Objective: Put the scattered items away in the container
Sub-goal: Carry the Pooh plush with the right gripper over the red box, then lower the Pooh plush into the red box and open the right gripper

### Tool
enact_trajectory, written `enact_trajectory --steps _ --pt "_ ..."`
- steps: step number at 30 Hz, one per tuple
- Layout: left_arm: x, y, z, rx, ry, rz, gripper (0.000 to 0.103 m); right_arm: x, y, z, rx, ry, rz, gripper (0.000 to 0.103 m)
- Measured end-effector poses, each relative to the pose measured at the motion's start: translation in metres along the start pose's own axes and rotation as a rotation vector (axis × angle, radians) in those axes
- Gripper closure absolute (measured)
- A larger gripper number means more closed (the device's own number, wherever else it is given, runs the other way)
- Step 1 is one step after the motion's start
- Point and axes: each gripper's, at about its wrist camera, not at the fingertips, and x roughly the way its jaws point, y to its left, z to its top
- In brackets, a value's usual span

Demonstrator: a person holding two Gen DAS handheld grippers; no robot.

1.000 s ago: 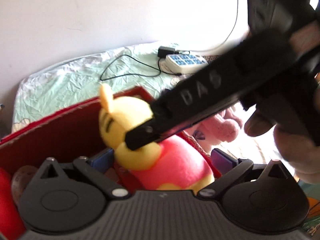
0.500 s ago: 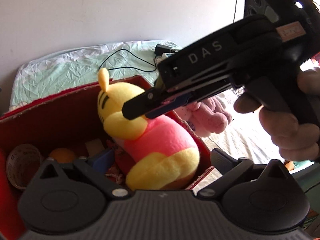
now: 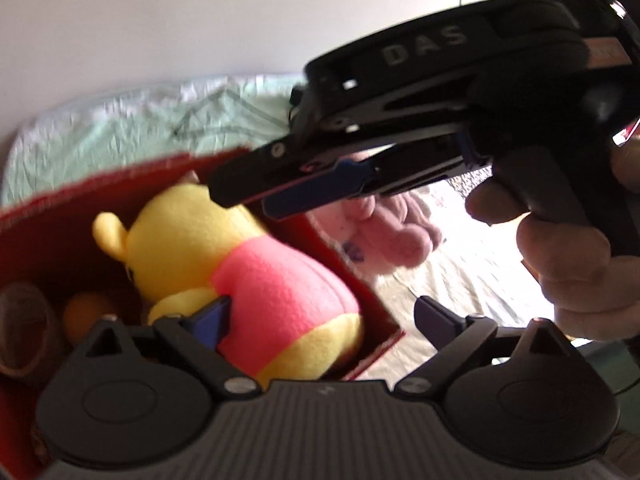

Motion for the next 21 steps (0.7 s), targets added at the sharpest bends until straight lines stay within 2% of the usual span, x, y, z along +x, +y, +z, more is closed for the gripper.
enact_trajectory --steps 4,11,16,18,20,21 --pt "-0.003 -0.004 0.012 -0.005 -0.058 -0.036 0.005 -0.008 -0.004 0.001 0.003 -0.019 -0.011 0.062" --pt "0.014 -0.017 0.02 0.041 -0.063 -0.112 0.003 -0.024 -0.019 0.007 0.005 -0.063 -0.009 0.063" --pt "0.024 -0.028 0.012 0.121 -0.065 -0.086 0.003 -0.011 0.005 0.017 -0.199 0.013 -0.108 0.063" --pt "0.025 -0.027 0.011 0.12 -0.067 -0.1 0.003 0.002 0.02 0.023 -0.271 0.056 -0.156 0.058" --pt "0.025 -0.026 0.01 0.114 -0.07 -0.115 0.003 0.017 0.037 0.025 -0.356 0.098 -0.208 0.046" --pt "0.026 -0.026 0.009 0.114 -0.072 -0.116 0.003 0.025 0.045 0.026 -0.402 0.116 -0.237 0.043"
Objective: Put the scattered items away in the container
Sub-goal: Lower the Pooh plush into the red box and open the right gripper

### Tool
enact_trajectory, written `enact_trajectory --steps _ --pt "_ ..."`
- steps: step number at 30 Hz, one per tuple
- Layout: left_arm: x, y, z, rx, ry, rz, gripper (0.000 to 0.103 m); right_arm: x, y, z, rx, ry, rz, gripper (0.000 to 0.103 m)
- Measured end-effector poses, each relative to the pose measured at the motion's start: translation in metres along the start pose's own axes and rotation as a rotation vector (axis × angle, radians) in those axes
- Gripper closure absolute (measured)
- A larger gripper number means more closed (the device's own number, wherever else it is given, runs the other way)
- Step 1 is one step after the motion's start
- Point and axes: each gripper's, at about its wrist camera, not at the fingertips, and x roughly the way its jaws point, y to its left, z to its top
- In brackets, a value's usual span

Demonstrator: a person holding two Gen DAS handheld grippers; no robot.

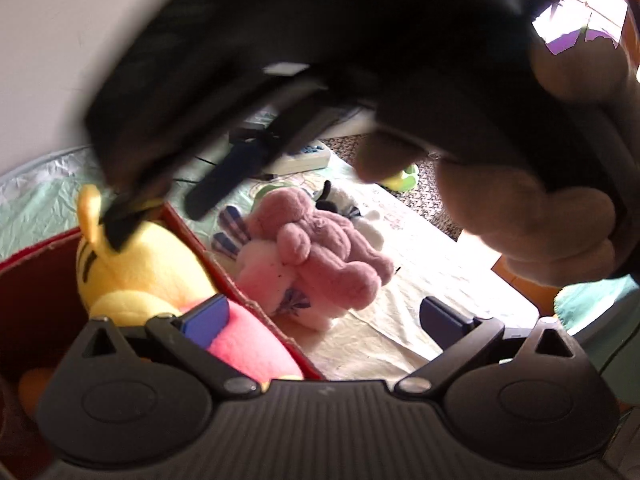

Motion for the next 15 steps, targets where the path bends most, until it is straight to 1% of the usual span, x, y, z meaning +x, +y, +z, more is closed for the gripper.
enact_trajectory --steps 1,3,6,7,8,9,10,12,14,15 --pt "0.0 -0.001 -0.001 0.003 -0.002 0.001 0.003 0.007 0.009 0.005 -0.039 0.022 -0.032 0.039" --pt "0.002 -0.003 -0.002 0.009 -0.003 0.004 0.003 0.023 0.024 0.014 -0.099 0.078 -0.097 0.039" --pt "0.007 -0.008 -0.004 0.022 0.0 0.008 0.003 0.051 0.038 0.018 -0.174 0.193 -0.196 0.036" --pt "0.008 -0.009 -0.005 0.023 0.002 0.01 0.003 0.058 0.04 0.017 -0.185 0.214 -0.218 0.033" --pt "0.007 -0.01 -0.006 0.024 0.005 0.012 0.003 0.062 0.038 0.017 -0.176 0.226 -0.232 0.032" --pt "0.004 -0.01 -0.007 0.022 0.002 0.011 0.004 0.063 0.035 0.016 -0.17 0.23 -0.248 0.035" --pt "-0.002 -0.009 -0.008 0.013 -0.005 0.002 0.004 0.064 0.031 0.015 -0.162 0.229 -0.249 0.036" --pt "-0.018 -0.005 -0.009 0.0 -0.023 -0.001 0.003 0.063 0.022 0.014 -0.13 0.217 -0.22 0.04" --pt "-0.033 -0.002 -0.011 -0.004 -0.028 0.044 0.003 0.059 0.015 0.013 -0.096 0.2 -0.2 0.045" --pt "-0.037 0.001 -0.013 -0.011 -0.021 0.071 0.003 0.057 0.012 0.013 -0.08 0.191 -0.185 0.046"
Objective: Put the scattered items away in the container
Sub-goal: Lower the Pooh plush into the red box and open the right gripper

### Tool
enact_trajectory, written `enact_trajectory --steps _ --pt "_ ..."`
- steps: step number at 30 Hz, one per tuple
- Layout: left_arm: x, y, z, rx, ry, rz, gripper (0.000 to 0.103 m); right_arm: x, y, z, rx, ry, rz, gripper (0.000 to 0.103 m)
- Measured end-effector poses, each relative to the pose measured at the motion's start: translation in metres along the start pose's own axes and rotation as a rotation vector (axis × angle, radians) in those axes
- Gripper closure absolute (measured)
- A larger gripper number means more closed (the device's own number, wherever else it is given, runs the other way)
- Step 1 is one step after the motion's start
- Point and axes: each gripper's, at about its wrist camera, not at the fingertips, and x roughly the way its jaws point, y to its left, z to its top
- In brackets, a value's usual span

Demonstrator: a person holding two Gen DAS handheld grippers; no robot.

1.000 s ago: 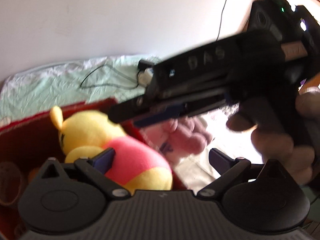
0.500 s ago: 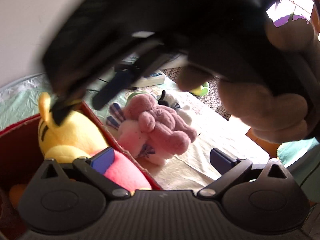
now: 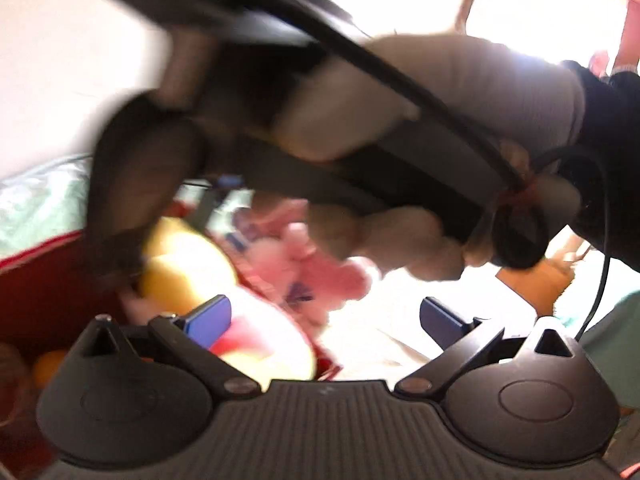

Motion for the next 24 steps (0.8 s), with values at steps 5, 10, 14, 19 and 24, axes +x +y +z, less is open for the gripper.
enact_trajectory --steps 5,10,14,19,24 --pt "0.012 0.01 -0.012 -0.028 0.1 0.059 0.003 -0.004 -0.008 -0.005 0.052 -0.032 0.055 0.049" --pt "0.03 0.02 -0.023 -0.082 0.173 0.047 0.018 -0.004 -0.011 -0.01 0.075 -0.062 0.079 0.05" --pt "0.024 0.016 -0.023 -0.015 0.174 0.047 0.023 -0.01 -0.016 -0.017 0.103 -0.105 0.124 0.055" --pt "0.014 0.023 -0.012 0.031 0.128 0.039 0.02 -0.003 -0.021 -0.031 0.194 -0.149 0.106 0.056" --pt "0.018 0.038 -0.01 -0.043 0.153 -0.026 0.018 -0.002 -0.015 -0.035 0.165 -0.203 0.084 0.048"
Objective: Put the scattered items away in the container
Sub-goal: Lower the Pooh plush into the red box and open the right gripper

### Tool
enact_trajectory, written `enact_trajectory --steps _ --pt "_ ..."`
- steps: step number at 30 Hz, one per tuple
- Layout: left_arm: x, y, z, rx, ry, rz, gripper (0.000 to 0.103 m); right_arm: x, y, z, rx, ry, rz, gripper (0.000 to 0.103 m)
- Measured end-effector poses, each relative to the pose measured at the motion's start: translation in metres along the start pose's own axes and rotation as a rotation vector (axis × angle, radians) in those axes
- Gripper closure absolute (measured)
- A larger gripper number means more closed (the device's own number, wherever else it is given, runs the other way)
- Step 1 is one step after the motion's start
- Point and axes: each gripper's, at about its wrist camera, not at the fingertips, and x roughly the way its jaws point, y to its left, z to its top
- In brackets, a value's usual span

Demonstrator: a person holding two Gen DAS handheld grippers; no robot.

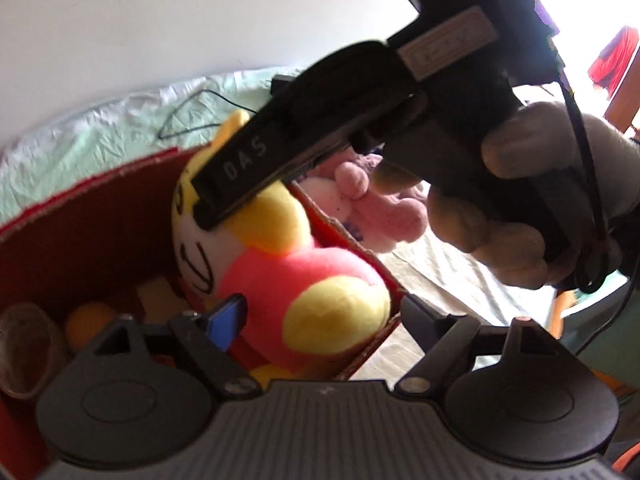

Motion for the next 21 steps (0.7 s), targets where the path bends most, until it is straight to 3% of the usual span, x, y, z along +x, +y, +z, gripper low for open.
enact_trajectory --steps 10,14,21 --pt "0.001 -0.001 0.003 -0.033 -0.013 -0.033 0.014 -0.012 0.002 0.005 -0.008 -0.039 -0.013 0.042" --pt "-0.005 0.001 0.004 -0.054 -0.02 -0.058 0.014 -0.024 0.004 0.006 -0.022 -0.098 -0.059 0.029" --pt "-0.02 -0.001 0.007 -0.06 -0.064 -0.029 0.014 -0.047 -0.012 0.008 0.058 -0.142 -0.02 0.033"
